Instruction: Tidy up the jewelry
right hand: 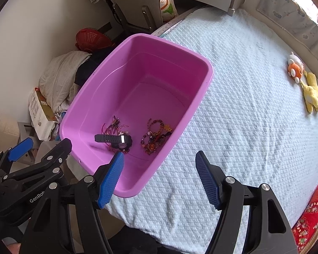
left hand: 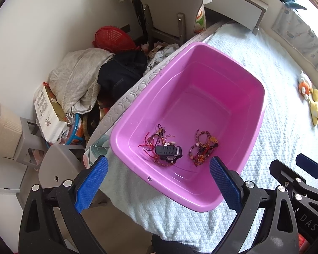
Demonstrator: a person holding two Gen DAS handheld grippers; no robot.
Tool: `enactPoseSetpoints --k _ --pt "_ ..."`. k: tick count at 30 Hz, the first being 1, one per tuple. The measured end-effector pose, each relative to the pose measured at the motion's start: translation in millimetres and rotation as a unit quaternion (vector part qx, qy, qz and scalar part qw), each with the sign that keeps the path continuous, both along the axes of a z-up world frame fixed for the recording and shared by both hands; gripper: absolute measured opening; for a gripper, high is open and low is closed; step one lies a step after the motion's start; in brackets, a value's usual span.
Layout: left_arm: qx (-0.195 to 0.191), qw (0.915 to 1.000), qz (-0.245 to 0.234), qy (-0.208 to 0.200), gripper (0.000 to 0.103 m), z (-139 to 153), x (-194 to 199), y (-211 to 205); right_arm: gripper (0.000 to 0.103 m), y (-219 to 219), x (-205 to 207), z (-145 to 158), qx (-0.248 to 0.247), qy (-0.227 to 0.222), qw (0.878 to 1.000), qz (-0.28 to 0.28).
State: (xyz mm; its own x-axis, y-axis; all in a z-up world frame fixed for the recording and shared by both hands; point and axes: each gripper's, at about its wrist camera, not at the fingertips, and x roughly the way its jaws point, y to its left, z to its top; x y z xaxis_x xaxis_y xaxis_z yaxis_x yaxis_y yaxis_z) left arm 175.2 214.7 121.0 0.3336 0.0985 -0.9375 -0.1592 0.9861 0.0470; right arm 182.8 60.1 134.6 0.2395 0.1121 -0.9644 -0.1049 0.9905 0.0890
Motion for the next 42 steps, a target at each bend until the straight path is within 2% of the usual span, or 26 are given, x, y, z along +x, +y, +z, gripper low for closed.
enactPoseSetpoints --k 42 --pt "0.001 1.0 -0.005 0.002 0.095 -5.7 3.5 0.3 0.067 -4.4 1.4 4.8 -0.003 -0.009 1.0 -0.009"
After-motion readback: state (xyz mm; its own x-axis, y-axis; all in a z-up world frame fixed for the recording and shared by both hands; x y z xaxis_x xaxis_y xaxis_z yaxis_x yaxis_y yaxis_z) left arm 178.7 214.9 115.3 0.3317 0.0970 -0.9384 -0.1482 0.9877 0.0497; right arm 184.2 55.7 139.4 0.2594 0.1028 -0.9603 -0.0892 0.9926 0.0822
